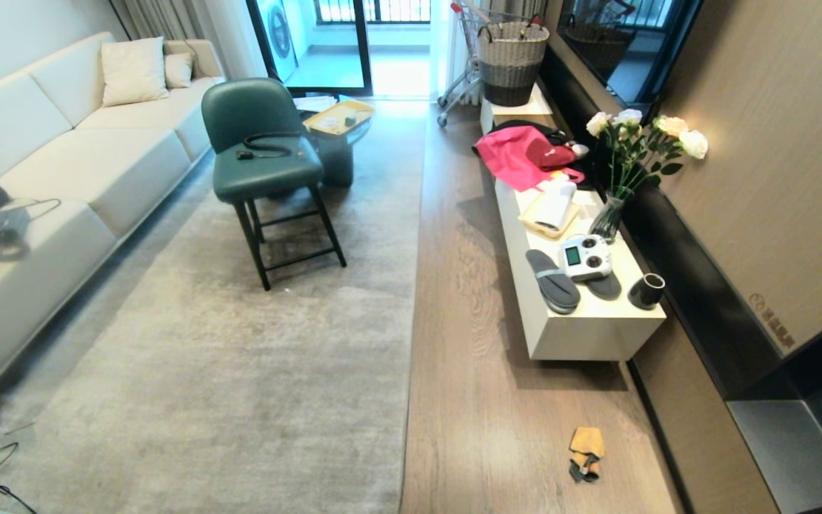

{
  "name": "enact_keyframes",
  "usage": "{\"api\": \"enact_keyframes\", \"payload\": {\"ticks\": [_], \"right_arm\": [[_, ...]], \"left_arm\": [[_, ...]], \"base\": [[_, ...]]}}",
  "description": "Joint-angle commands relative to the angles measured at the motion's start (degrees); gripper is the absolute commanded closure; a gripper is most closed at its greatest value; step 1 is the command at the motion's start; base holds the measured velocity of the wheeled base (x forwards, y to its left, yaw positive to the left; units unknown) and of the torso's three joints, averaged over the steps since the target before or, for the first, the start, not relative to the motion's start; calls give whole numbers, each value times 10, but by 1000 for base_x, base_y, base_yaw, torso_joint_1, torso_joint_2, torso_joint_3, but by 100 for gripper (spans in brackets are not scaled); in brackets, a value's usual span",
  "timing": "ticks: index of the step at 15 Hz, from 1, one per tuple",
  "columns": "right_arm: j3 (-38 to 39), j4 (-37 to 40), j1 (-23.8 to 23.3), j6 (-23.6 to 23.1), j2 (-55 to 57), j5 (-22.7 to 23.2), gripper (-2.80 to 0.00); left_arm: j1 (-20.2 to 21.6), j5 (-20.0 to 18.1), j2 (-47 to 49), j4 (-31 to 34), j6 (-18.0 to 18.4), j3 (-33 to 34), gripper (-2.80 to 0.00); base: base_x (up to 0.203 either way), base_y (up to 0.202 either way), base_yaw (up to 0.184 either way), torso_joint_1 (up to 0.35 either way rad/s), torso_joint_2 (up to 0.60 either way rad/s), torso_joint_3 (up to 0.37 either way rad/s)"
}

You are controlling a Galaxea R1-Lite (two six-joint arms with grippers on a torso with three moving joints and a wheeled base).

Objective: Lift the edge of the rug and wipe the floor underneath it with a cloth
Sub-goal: Pick up the rag

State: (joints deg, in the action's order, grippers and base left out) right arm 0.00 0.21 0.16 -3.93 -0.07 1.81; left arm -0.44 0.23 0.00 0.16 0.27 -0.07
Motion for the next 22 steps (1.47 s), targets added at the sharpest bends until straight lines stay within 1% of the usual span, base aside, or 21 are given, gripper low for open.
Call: {"api": "enact_keyframes", "payload": {"ticks": [1, 22], "right_arm": [[0, 0, 0, 8, 1, 0, 0], [0, -1, 0, 9, 1, 0, 0]], "left_arm": [[0, 0, 0, 0, 0, 0, 0], [0, 0, 0, 0, 0, 0, 0]], "base": [[0, 0, 0, 0, 0, 0], [0, 0, 0, 0, 0, 0]]}}
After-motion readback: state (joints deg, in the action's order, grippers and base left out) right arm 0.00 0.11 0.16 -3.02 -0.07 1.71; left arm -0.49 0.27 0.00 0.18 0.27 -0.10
